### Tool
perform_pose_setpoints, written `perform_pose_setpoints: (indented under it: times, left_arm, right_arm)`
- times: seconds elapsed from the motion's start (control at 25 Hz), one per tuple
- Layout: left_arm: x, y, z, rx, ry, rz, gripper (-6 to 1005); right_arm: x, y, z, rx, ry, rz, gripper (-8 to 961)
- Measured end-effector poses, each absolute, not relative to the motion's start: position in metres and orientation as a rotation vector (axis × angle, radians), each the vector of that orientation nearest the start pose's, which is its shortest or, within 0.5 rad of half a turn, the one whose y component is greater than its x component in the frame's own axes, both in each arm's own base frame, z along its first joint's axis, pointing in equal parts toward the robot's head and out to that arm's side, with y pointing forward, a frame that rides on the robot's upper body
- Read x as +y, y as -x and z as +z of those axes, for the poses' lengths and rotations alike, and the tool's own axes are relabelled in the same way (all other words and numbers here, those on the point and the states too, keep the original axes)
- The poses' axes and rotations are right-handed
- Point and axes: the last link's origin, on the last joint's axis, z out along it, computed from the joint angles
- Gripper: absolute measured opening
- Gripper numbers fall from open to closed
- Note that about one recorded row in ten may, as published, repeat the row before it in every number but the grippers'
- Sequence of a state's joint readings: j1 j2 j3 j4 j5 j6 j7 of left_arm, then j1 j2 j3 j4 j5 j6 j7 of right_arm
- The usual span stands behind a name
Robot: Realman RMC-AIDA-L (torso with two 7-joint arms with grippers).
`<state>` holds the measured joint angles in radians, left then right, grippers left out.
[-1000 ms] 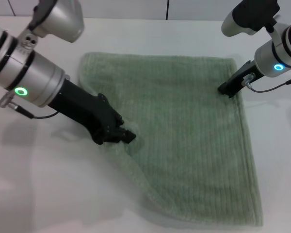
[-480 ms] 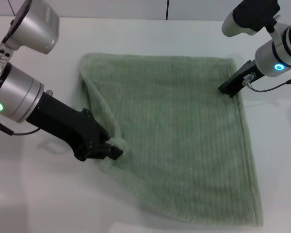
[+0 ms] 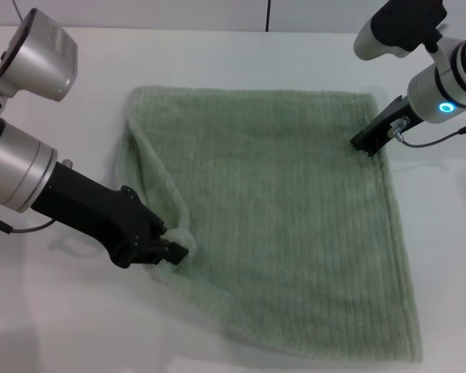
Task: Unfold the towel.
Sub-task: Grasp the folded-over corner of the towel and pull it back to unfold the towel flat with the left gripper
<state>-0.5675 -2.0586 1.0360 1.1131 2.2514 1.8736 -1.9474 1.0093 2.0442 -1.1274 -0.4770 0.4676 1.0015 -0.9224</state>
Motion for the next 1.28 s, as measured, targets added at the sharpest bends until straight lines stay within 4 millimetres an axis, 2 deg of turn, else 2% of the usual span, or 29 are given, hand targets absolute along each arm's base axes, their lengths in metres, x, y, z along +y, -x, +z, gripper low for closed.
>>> perform_pose_setpoints:
  times: [0.48, 0.68, 1.0, 1.28]
  left_arm:
    - [0.308, 0.227, 0.025, -0.868, 3.128, -0.026, 97]
    - [0.302, 0.229, 0.026, -0.878, 3.145, -0.035, 142]
    - [0.296, 0.233, 0.034, -0.921, 3.133, -0.092, 161]
    - [0.293, 0.238, 0.034, -0.95, 3.12, -0.102, 177]
  right_arm:
    - [0.439, -0.211, -0.046, 0.742, 2.552, -0.498, 2]
    - [0.439, -0.211, -0.046, 0.743, 2.551, -0.498, 2]
    - [0.439, -0.211, -0.046, 0.743, 2.551, -0.498, 2]
    - [0.44, -0.21, -0.046, 0.741, 2.552, -0.498, 2]
